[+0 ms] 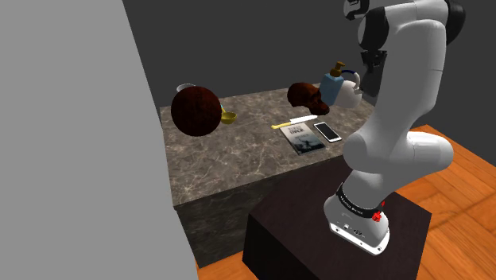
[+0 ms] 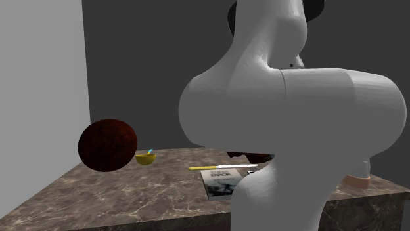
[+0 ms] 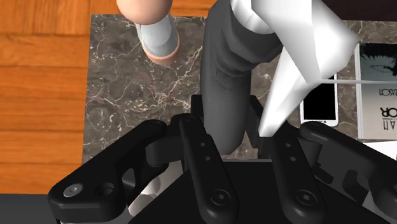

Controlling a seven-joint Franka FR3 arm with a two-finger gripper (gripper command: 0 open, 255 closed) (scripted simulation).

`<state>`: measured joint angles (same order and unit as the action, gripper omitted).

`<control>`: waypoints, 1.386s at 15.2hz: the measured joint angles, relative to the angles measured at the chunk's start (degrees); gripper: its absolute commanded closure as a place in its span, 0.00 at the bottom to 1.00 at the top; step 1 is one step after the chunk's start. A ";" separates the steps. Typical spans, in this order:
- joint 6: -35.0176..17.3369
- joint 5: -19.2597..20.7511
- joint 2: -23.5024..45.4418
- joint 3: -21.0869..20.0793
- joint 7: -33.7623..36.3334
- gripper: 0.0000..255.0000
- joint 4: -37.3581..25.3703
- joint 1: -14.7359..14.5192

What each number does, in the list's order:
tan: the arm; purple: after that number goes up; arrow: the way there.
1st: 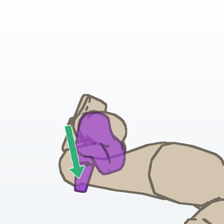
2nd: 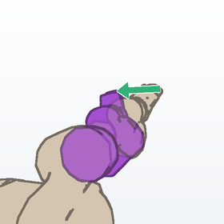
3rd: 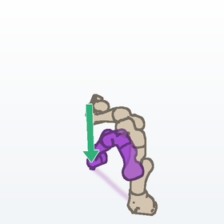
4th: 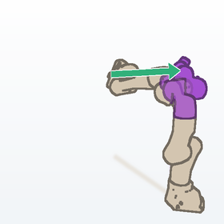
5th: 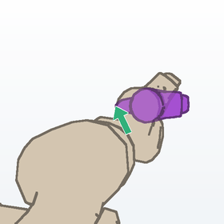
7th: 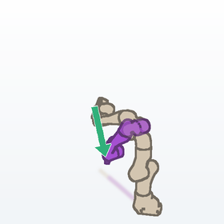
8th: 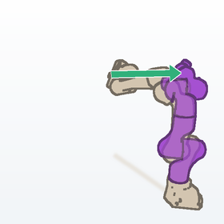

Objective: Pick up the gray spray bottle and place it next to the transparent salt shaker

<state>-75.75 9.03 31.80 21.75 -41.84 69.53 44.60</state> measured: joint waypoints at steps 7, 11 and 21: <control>-5.10 -0.21 -0.19 -0.28 1.43 1.00 5.52 -0.36; -7.84 -0.51 0.66 -0.47 2.00 1.00 7.51 -0.24; -14.24 -1.12 2.44 -0.96 3.49 1.00 12.36 -0.19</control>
<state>-89.99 7.91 34.24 20.80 -38.35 81.89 44.41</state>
